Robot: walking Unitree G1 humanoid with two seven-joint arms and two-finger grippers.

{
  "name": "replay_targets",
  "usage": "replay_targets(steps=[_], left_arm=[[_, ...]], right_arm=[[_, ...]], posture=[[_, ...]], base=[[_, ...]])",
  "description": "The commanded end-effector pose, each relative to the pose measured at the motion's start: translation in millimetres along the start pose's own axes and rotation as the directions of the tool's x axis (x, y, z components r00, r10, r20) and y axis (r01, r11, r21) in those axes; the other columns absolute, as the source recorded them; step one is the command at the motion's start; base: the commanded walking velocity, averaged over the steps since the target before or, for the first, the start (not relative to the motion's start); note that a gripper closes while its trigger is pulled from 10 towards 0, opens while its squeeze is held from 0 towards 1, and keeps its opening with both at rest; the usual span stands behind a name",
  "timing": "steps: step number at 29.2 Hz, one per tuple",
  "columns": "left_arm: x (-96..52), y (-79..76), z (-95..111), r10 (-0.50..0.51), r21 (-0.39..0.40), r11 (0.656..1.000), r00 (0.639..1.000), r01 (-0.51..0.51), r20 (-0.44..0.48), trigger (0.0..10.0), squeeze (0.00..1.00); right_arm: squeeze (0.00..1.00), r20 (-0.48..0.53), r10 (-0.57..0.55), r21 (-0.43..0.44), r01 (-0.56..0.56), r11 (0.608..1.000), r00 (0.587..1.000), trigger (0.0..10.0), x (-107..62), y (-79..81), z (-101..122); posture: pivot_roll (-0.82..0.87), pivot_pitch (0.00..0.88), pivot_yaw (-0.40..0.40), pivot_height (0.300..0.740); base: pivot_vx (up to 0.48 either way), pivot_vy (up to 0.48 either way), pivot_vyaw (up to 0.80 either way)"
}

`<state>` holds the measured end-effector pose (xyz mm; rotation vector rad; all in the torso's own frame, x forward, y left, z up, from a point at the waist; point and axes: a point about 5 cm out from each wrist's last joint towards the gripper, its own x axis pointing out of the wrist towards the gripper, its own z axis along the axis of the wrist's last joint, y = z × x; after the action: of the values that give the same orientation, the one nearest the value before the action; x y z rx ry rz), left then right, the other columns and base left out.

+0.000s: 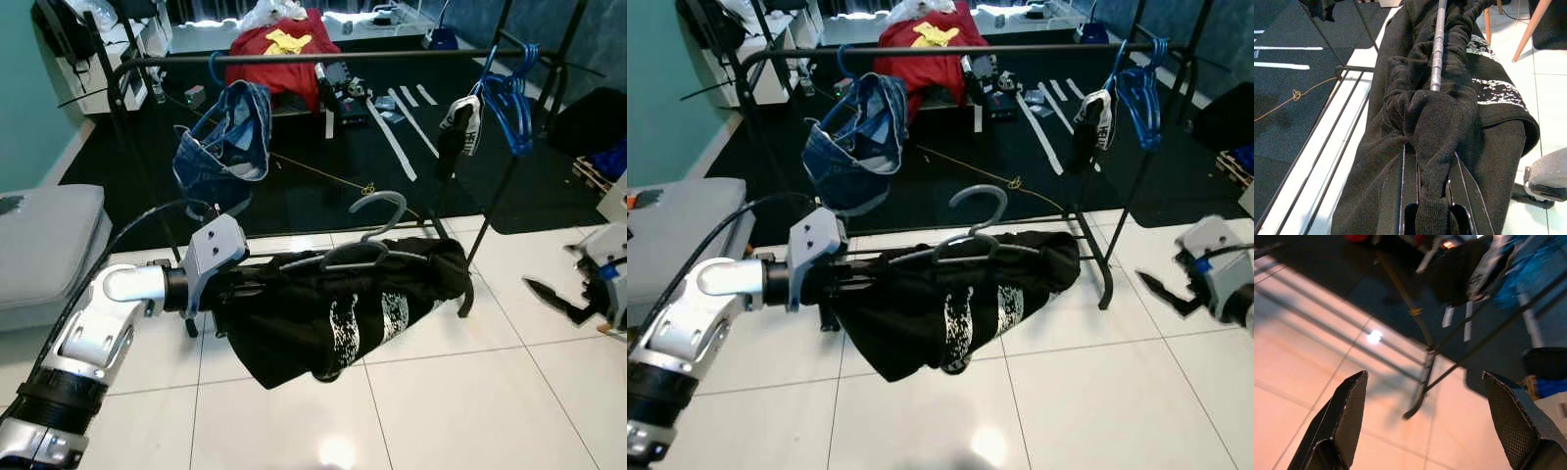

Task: Hang hanger

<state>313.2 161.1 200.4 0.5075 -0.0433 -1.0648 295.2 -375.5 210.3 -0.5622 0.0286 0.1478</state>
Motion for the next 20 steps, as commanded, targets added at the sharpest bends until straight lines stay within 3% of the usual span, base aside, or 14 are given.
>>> replay_targets(steps=[1, 2, 3, 4, 5, 7, 8, 10, 11, 13, 15, 17, 19, 20], left_arm=[[-2.0, 1.4, -1.3, 0.015, 0.007, 1.0, 1.0, -0.015, -0.004, 0.0, 0.0], [-1.7, 1.8, -2.1, 0.03, 0.001, 1.0, 1.0, -0.03, -0.004, 0.0, 0.0], [-1.7, 1.8, -2.1, 0.03, 0.001, 1.0, 1.0, -0.03, -0.004, 0.0, 0.0], [-1.3, 2.3, -3.0, 0.049, -0.004, 0.999, 0.999, -0.049, -0.005, 0.0, 0.0], [-1.3, 2.3, -3.0, 0.049, -0.004, 0.999, 0.999, -0.049, -0.005, 0.0, 0.0], [-0.4, 4.3, -4.4, 0.1, -0.019, 0.995, 0.995, -0.1, -0.004, 0.0, 0.0], [-0.4, 4.3, -4.4, 0.1, -0.019, 0.995, 0.995, -0.1, -0.004, 0.0, 0.0], [2.0, 6.2, -6.3, 0.167, -0.048, 0.985, 0.986, -0.166, 0.003, 0.0, 0.0], [2.9, 6.7, -7.2, 0.19, -0.061, 0.98, 0.982, -0.189, 0.005, 0.0, 0.0], [2.9, 6.7, -7.2, 0.19, -0.061, 0.98, 0.982, -0.189, 0.005, 0.0, 0.0], [3.3, 7.6, -7.6, 0.213, -0.072, 0.975, 0.977, -0.212, 0.008, 0.0, 0.0], [2.3, 11.6, -6.9, 0.264, -0.094, 0.961, 0.964, -0.261, 0.021, 0.0, 0.0], [2.3, 11.6, -6.9, 0.264, -0.094, 0.961, 0.964, -0.261, 0.021, 0.0, 0.0], [1.6, 13.6, -6.4, 0.283, -0.096, 0.955, 0.959, -0.28, 0.028, 0.0, 0.0]], right_arm=[[0.0, 0.098, -0.198, 0.222, 0.173, 0.96, 0.975, 10.0, 2.8, -9.3, 3.1], [0.0, 0.14, -0.263, 0.404, 0.188, 0.895, 0.955, 10.0, 8.1, -5.3, 2.7], [0.0, 0.14, -0.263, 0.404, 0.188, 0.895, 0.955, 10.0, 8.1, -5.3, 2.7], [0.0, 0.18, -0.277, 0.543, 0.139, 0.828, 0.944, 10.0, 15.4, 8.2, 1.3], [0.0, 0.18, -0.277, 0.543, 0.139, 0.828, 0.944, 10.0, 15.4, 8.2, 1.3], [0.0, 0.226, -0.256, 0.693, 0.03, 0.72, 0.94, 10.0, 27.4, 40.7, -2.0], [0.0, 0.226, -0.256, 0.693, 0.03, 0.72, 0.94, 10.0, 27.4, 40.7, -2.0], [0.0, 0.26, -0.233, 0.763, -0.051, 0.644, 0.937, 10.0, 36.0, 75.2, -2.7], [0.0, 0.275, -0.232, 0.778, -0.074, 0.624, 0.933, 10.0, 39.4, 88.0, 0.5], [0.0, 0.275, -0.232, 0.778, -0.074, 0.624, 0.933, 10.0, 39.4, 88.0, 0.5], [0.0, 0.283, -0.238, 0.788, -0.084, 0.61, 0.929, 10.0, 41.9, 97.3, 4.3], [0.0, 0.271, -0.216, 0.799, -0.094, 0.594, 0.938, 10.0, 46.0, 116.6, 8.0], [0.0, 0.271, -0.216, 0.799, -0.094, 0.594, 0.938, 10.0, 46.0, 116.6, 8.0], [0.0, 0.264, -0.199, 0.811, -0.106, 0.576, 0.944, 10.0, 47.5, 124.8, 7.8]], posture=[[0.04, 0.11, 0.051, 0.74], [0.04, 0.11, 0.049, 0.74], [0.04, 0.11, 0.049, 0.74], [0.04, 0.11, 0.048, 0.74], [0.04, 0.11, 0.048, 0.74], [0.04, 0.11, 0.048, 0.74], [0.04, 0.11, 0.048, 0.74], [0.05, 0.108, 0.05, 0.74], [0.05, 0.107, 0.051, 0.74], [0.05, 0.107, 0.051, 0.74], [0.05, 0.107, 0.051, 0.74], [0.05, 0.106, 0.053, 0.74], [0.05, 0.106, 0.053, 0.74], [0.05, 0.106, 0.053, 0.74]], base=[[0.0, 0.0, 0.0], [0.0, 0.0, 0.0], [0.0, 0.0, 0.0], [0.0, 0.0, 0.0], [0.0, 0.0, 0.0], [0.0, 0.0, 0.0], [0.0, 0.0, 0.0], [0.0, 0.0, 0.0], [0.0, 0.0, 0.0], [0.0, 0.0, 0.0], [0.0, 0.0, 0.0], [0.0, 0.0, 0.0], [0.0, 0.0, 0.0], [0.0, 0.0, 0.0]])
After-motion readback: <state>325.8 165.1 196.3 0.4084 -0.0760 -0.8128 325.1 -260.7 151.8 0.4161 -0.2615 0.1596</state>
